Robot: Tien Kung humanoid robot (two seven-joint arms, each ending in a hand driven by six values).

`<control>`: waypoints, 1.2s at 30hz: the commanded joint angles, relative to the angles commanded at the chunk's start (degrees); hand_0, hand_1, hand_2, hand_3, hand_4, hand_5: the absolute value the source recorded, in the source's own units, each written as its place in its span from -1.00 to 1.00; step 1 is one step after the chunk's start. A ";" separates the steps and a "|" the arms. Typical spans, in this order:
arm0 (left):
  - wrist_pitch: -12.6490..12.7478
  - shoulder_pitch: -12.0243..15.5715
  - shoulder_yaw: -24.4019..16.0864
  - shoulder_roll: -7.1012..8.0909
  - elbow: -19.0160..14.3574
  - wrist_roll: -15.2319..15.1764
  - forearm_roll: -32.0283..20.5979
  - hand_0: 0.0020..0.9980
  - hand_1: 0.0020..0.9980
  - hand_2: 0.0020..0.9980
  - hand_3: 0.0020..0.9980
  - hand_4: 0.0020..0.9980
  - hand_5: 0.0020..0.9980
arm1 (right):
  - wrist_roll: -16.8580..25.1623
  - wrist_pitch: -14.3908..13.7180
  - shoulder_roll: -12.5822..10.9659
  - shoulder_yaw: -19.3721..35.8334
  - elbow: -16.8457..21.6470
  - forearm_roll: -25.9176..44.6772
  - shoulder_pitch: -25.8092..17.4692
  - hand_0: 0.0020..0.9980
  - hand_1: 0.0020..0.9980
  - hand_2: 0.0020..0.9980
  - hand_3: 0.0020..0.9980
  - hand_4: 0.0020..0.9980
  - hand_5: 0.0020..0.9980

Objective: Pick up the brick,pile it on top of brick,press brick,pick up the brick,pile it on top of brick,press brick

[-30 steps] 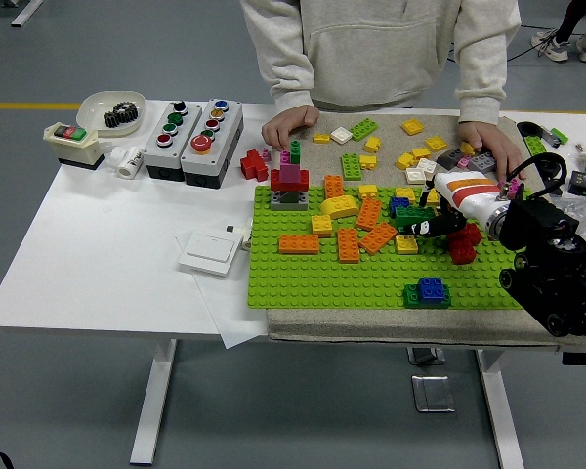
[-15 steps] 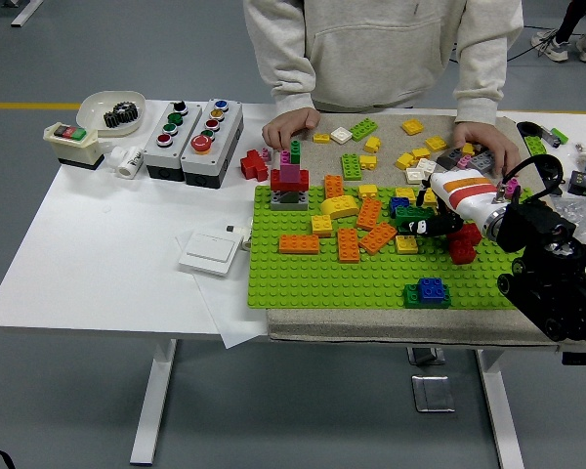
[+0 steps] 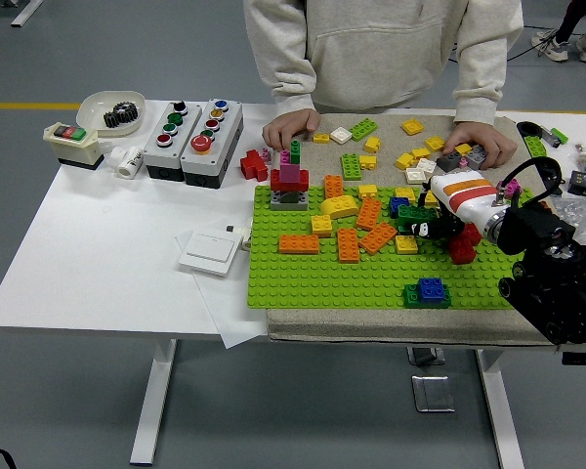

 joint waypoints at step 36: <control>-0.33 0.37 -0.48 0.10 0.01 0.21 0.79 0.34 0.42 0.46 0.17 0.34 0.32 | 3.41 -3.20 -1.37 -0.12 1.92 -1.68 -0.76 -0.55 -0.76 -0.67 -0.08 0.64 -0.14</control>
